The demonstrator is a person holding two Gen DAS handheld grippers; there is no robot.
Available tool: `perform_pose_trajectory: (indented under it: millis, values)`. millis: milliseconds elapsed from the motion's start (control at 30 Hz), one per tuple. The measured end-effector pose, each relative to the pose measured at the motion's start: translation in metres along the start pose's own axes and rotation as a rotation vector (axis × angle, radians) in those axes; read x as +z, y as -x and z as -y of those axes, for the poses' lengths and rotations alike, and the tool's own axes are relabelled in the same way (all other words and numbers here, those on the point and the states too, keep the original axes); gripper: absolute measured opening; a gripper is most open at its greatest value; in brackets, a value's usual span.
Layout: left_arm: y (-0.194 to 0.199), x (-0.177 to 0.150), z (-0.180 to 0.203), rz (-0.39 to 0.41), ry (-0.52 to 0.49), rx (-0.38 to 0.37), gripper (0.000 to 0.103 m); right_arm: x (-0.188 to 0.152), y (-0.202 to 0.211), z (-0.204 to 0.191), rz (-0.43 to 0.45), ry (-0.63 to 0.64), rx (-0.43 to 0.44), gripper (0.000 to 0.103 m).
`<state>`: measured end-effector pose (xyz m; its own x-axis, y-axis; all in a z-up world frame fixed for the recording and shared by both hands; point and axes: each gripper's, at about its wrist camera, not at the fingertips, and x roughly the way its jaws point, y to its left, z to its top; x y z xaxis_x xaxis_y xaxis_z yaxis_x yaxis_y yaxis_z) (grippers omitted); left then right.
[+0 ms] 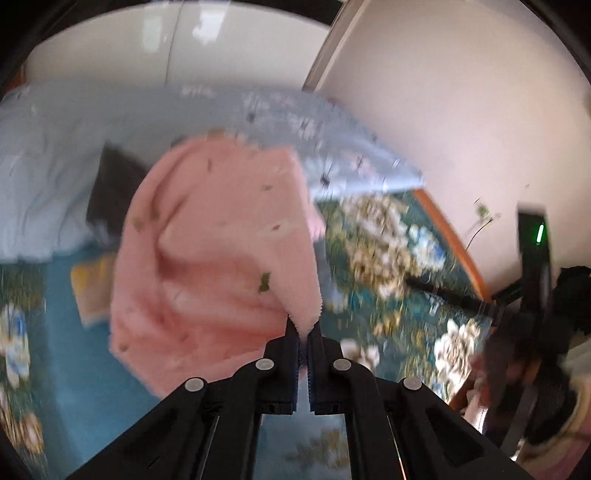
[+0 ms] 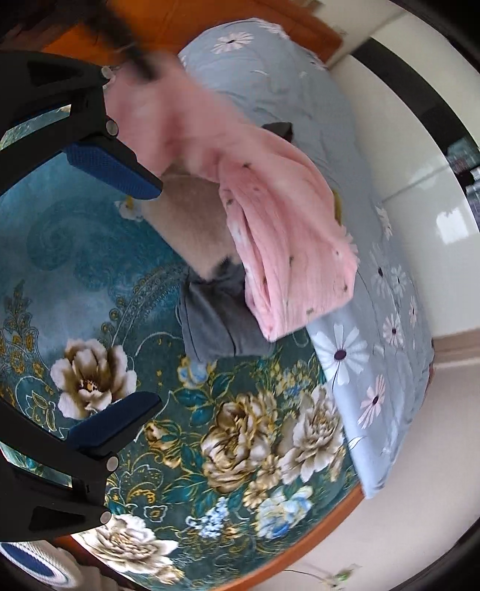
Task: Fold clothes
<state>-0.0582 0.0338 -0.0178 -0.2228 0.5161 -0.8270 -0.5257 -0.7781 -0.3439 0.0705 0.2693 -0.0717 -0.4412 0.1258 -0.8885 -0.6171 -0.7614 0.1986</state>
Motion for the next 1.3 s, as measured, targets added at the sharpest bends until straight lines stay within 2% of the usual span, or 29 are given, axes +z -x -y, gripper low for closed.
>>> perform_pose_trajectory:
  millis: [67,200,367,467,567,667,767,833,867,933,967,1100,1167,1200,1233,1300]
  values:
    - [-0.002,-0.015,0.006,-0.013,0.022,0.051,0.003,0.003,-0.001,0.017,-0.001,-0.019,0.030,0.103]
    - [0.012,-0.035,0.019,0.004,0.072,0.201,0.004,0.011,-0.006,0.047,-0.017,-0.034,0.120,0.103]
    - [0.060,-0.063,0.020,0.079,0.178,0.359,0.004,0.013,-0.018,0.079,-0.052,-0.079,0.293,0.103]
    - [0.089,-0.074,0.020,0.137,0.255,0.435,0.004,0.003,-0.043,0.095,-0.131,-0.162,0.386,0.103]
    - [0.115,-0.084,0.022,0.175,0.288,0.508,0.004,-0.003,-0.068,0.100,-0.212,-0.229,0.469,0.103]
    - [0.136,-0.095,0.025,0.198,0.296,0.580,0.004,-0.004,-0.086,0.091,-0.257,-0.271,0.526,0.103]
    - [0.153,-0.104,0.022,0.201,0.301,0.629,0.004,0.005,-0.092,0.074,-0.261,-0.264,0.566,0.093]
    - [0.162,-0.112,0.015,0.202,0.335,0.656,0.004,0.018,-0.092,0.058,-0.246,-0.233,0.560,0.076]
    - [0.167,-0.116,0.011,0.202,0.355,0.669,0.004,0.025,-0.091,0.051,-0.240,-0.216,0.549,0.072]
    - [0.172,-0.122,0.004,0.202,0.392,0.685,0.004,0.040,-0.093,0.037,-0.233,-0.188,0.517,0.054]
    - [0.174,-0.125,-0.002,0.201,0.414,0.690,0.004,0.049,-0.095,0.031,-0.228,-0.174,0.500,0.048]
    - [0.178,-0.133,-0.027,0.188,0.472,0.695,0.004,0.082,-0.110,0.006,-0.210,-0.124,0.417,0.047]
    - [0.177,-0.135,-0.040,0.177,0.490,0.689,0.004,0.095,-0.125,0.005,-0.229,-0.142,0.383,0.047]
    - [0.176,-0.137,-0.046,0.171,0.498,0.686,0.004,0.100,-0.132,0.004,-0.237,-0.159,0.378,0.051]
    - [0.175,-0.138,-0.052,0.165,0.507,0.681,0.004,0.105,-0.139,0.003,-0.242,-0.176,0.369,0.058]
    - [0.172,-0.140,-0.063,0.152,0.526,0.670,0.004,0.115,-0.151,-0.001,-0.235,-0.206,0.333,0.065]
